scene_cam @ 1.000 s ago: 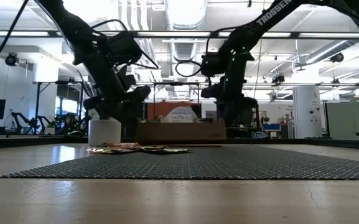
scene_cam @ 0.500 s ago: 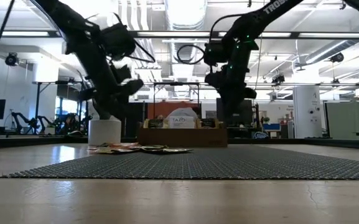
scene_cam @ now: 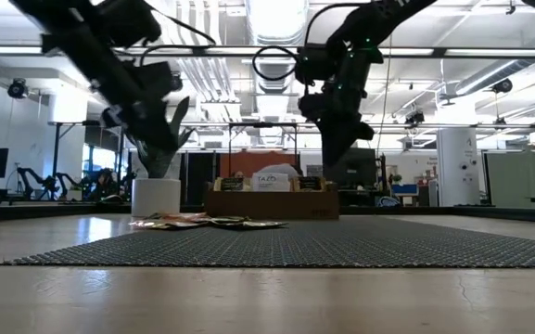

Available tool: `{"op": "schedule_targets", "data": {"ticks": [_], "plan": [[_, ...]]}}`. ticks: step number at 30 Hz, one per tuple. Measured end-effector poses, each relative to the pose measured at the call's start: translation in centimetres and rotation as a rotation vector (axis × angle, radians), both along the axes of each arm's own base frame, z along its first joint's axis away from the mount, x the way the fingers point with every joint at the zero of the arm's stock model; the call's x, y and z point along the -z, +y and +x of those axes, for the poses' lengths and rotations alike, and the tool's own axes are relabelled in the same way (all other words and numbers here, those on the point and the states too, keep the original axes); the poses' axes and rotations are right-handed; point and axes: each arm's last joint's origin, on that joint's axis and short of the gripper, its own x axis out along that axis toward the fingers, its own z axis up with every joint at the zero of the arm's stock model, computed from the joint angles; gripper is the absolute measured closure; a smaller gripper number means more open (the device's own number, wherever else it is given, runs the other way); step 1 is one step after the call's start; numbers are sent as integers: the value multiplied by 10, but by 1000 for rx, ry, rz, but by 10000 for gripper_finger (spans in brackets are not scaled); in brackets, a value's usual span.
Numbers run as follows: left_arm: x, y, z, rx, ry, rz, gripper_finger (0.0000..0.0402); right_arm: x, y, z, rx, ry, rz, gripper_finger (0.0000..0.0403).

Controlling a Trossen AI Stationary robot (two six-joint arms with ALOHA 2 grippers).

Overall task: Pick & Place Tea
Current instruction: Put the bottom orange tea bag into the right compartment of the wooden organizer

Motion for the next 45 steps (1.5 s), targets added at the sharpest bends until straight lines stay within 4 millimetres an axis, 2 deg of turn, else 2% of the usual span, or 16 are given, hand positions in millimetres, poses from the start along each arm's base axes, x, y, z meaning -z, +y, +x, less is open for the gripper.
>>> {"op": "schedule_targets", "data": {"ticks": [4,8,13,18,23,29,34,39,45], "plan": [[12,-14,-12,115,-26,-73,278,2,18,8,-13,6,9,335],[29,-28,-17,254,-122,-143,278,5,40,16,-7,4,31,335],[54,-34,-24,359,-205,-208,278,13,63,30,32,-40,59,335],[64,-41,-28,455,-212,-263,278,24,84,50,37,-166,168,335],[68,-46,-26,523,-179,-281,278,39,95,69,209,-276,291,332],[83,-46,-15,513,-106,-290,278,58,109,92,223,-365,475,303],[94,-48,-2,485,-37,-390,278,67,121,109,229,-465,527,282],[100,-51,14,489,-6,-456,278,87,132,110,237,-385,545,272],[99,-58,29,493,0,-482,278,94,153,110,196,-338,543,263]]}}
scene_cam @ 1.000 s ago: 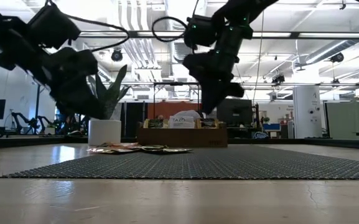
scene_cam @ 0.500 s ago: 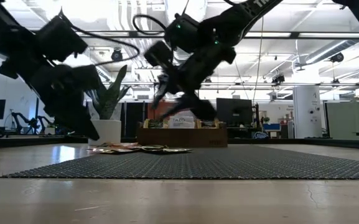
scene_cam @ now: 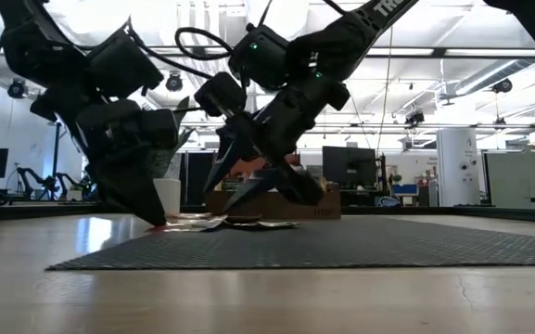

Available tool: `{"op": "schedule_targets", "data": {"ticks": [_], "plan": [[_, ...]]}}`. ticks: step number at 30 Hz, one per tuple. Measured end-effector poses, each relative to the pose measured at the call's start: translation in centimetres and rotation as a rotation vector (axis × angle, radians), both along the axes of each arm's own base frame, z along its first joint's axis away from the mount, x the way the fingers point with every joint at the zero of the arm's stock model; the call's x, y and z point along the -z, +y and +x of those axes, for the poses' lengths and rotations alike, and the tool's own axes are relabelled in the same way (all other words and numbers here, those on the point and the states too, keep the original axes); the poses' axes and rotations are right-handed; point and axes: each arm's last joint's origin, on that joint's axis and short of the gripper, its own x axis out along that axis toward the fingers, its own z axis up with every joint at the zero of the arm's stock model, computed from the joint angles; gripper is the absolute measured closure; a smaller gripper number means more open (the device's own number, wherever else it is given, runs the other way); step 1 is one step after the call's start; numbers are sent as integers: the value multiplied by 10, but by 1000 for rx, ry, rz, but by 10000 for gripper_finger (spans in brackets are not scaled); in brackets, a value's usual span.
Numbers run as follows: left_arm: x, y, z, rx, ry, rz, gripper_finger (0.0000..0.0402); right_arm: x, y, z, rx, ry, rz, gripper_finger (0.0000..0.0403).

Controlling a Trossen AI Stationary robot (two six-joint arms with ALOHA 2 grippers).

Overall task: Pick & Place Tea
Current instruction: Put the bottom orange tea bag into the right compartment of the wooden organizer

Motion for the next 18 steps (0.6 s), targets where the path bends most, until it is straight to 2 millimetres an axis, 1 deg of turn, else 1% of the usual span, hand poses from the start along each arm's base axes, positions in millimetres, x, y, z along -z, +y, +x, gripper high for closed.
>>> {"op": "schedule_targets", "data": {"ticks": [2,9,18], "plan": [[-1,-4,3,9,-1,-6,278,0,2,-1,9,8,-18,259],[-4,-13,7,41,-6,1,278,6,0,-8,0,91,-64,249],[-2,-14,13,43,-68,2,278,7,-3,-6,13,75,-117,250]]}}
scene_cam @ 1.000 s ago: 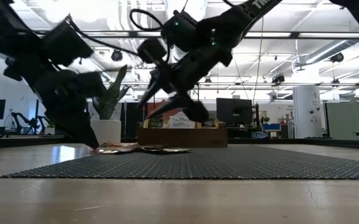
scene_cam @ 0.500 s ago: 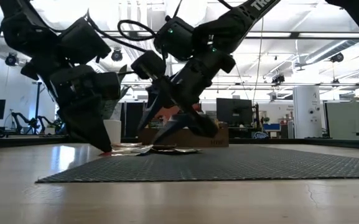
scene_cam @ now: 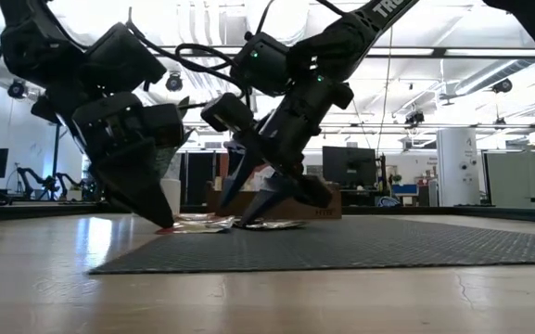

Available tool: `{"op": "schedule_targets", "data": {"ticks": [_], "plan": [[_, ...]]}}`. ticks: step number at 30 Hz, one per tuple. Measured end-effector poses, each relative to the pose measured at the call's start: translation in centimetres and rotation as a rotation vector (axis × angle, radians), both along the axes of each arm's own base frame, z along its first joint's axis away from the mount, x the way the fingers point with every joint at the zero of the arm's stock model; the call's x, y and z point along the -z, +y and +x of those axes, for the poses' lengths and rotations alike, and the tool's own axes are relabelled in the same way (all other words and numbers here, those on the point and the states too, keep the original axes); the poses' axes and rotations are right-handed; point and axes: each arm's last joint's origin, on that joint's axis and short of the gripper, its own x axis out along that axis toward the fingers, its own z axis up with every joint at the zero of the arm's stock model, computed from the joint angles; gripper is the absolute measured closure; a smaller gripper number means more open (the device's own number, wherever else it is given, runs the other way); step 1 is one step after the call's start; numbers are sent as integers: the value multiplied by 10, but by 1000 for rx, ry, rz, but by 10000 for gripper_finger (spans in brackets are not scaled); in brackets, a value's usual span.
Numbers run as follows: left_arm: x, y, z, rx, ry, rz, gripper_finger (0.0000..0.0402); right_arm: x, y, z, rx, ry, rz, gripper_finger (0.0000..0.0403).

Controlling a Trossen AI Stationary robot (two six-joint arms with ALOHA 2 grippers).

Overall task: Pick & Place Tea
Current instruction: Put the bottom orange tea bag into the right compartment of the wooden organizer

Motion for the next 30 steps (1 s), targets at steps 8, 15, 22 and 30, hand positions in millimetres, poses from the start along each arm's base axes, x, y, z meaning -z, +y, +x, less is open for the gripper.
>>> {"op": "schedule_targets", "data": {"ticks": [8,15,22,30], "plan": [[5,0,6,-11,-39,9,278,0,-2,0,0,-4,-43,250],[6,0,9,-20,-69,10,278,0,0,0,-103,-29,-56,265],[5,0,10,-44,-67,2,278,1,1,-3,-105,14,-22,297],[5,0,10,-48,-68,-1,278,2,2,-5,-85,33,-7,298]]}}
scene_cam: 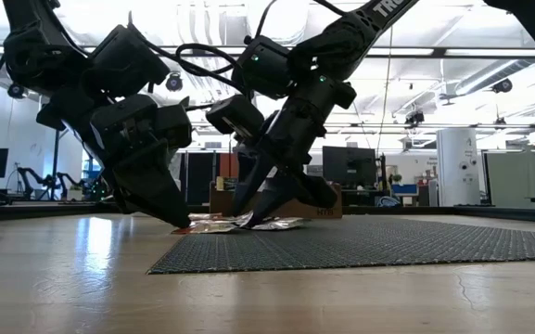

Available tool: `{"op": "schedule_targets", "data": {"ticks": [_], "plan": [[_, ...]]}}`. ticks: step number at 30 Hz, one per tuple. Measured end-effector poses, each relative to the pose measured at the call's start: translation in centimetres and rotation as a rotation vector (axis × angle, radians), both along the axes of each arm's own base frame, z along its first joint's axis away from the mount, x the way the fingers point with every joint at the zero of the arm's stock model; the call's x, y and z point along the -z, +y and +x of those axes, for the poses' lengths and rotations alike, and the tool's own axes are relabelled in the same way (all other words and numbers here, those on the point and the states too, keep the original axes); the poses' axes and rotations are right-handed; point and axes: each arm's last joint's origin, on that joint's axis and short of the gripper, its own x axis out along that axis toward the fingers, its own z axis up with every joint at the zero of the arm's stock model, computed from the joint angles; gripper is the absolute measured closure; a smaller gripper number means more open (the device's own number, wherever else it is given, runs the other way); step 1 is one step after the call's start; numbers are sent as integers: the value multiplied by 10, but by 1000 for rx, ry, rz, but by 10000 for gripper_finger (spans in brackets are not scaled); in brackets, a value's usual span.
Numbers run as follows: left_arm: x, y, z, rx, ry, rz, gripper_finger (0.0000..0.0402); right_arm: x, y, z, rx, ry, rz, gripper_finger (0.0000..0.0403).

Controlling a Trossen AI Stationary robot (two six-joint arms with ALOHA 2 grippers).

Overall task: Pick & Place Tea
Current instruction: Put the bottom orange tea bag into the right compartment of the wooden organizer

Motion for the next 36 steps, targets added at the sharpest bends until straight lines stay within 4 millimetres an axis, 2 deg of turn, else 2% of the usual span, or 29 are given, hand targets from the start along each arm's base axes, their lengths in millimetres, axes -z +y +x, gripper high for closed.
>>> {"op": "schedule_targets", "data": {"ticks": [8,14,18,24,28,32,36], "plan": [[0,1,0,-15,-2,11,278,-1,4,2,-35,-31,-24,300],[0,1,0,-22,-4,6,278,-3,3,2,-54,-45,-41,350],[-1,1,1,-34,-8,-10,278,-10,3,1,-82,-66,-65,389],[-7,0,4,-50,-65,-40,278,-38,-8,-5,-76,-115,-157,394],[-19,0,14,-60,-166,-12,278,-59,-22,-7,-99,-167,-220,394],[-29,0,24,-44,-190,30,278,-74,-34,-12,-153,-89,-309,394],[-32,0,26,-38,-151,57,278,-98,-43,-21,-278,66,-535,394]]}}
